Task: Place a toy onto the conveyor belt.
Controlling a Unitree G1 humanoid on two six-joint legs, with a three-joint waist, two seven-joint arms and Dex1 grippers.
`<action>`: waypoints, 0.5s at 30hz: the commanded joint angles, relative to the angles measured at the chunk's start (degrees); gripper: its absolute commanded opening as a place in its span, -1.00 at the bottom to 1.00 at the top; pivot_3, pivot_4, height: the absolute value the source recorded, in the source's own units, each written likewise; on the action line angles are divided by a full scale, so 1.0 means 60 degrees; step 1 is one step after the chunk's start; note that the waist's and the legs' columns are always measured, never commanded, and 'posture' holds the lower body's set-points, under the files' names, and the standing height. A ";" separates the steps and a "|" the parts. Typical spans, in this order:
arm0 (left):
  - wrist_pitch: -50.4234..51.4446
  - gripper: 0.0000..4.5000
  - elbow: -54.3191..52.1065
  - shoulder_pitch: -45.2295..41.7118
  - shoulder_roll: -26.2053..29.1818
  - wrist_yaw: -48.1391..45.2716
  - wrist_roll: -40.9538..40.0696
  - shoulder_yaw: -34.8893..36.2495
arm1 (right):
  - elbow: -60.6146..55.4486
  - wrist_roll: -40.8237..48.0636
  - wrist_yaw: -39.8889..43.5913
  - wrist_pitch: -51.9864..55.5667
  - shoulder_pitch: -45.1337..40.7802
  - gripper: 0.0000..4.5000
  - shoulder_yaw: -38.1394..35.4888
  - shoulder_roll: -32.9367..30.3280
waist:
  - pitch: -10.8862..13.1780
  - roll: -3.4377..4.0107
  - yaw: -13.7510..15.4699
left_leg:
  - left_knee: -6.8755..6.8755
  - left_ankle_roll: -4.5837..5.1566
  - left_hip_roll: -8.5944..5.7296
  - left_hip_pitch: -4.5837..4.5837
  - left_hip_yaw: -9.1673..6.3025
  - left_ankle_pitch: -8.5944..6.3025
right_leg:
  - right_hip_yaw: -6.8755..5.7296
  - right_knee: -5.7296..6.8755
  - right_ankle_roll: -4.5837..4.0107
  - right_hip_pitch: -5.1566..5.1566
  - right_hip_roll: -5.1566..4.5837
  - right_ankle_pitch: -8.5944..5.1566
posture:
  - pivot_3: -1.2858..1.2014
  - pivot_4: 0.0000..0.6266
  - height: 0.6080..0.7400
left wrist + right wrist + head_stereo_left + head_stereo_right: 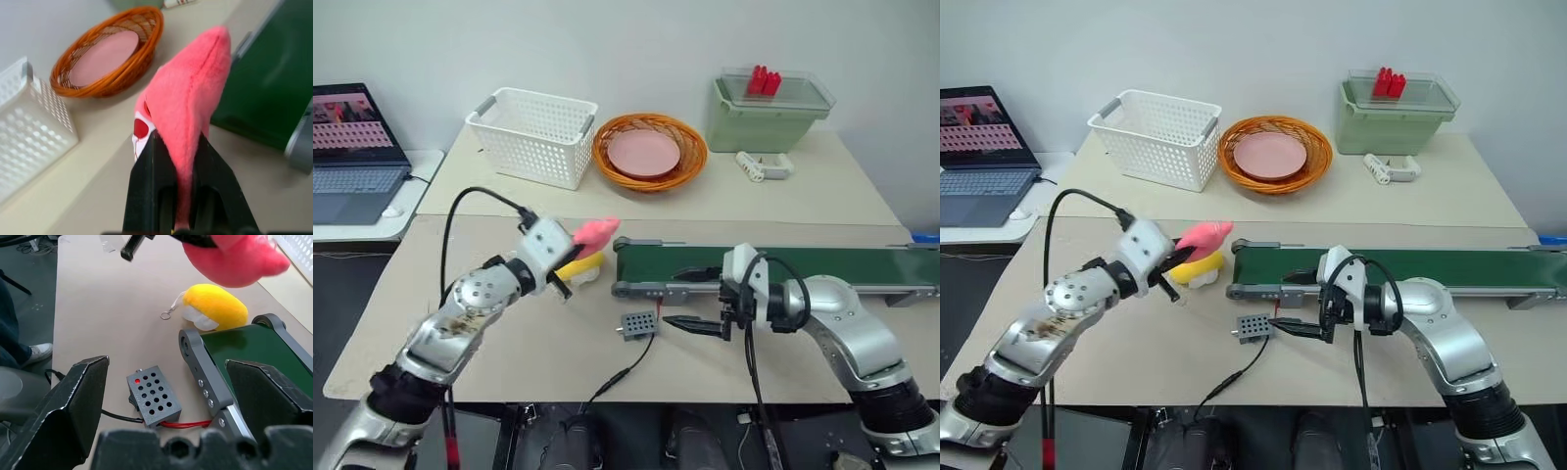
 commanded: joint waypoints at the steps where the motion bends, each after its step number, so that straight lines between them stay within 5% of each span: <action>1: -0.2650 -0.95 0.0414 -0.0585 -0.0190 0.0540 0.2325 -0.0406 | -0.0328 0.0058 -0.0084 -0.0165 0.0151 1.00 -0.0238 -0.0001 | 0.0000 0.0000 0.0022 | -0.0008 -0.0002 0.0000 0.0002 0.0000 0.0001 | 0.0000 -0.0001 -0.0001 -0.0001 -0.0001 0.0000 | 0.03 -0.52 1.00; 6: -0.5060 -0.95 0.1291 -0.0777 -0.0653 0.2124 0.5209 -0.0864 | -0.0453 0.0066 -0.0162 -0.0131 0.0310 1.00 -0.0334 -0.0035 | 0.0000 0.0000 0.0048 | -0.0017 0.0003 -0.0004 0.0006 0.0003 0.0001 | -0.0005 0.0001 0.0002 0.0004 -0.0004 0.0001 | 0.03 -0.52 1.00; 15: -0.6369 -0.95 0.3412 -0.0978 -0.1339 0.2980 0.6773 -0.0932 | -0.0680 0.0180 -0.0302 -0.0037 0.0519 1.00 -0.0563 -0.0160 | 0.0000 0.0000 0.0039 | 0.0005 0.0066 0.0003 0.0011 0.0004 -0.0023 | -0.0005 0.0016 0.0018 0.0009 -0.0006 0.0009 | 0.03 -0.52 1.00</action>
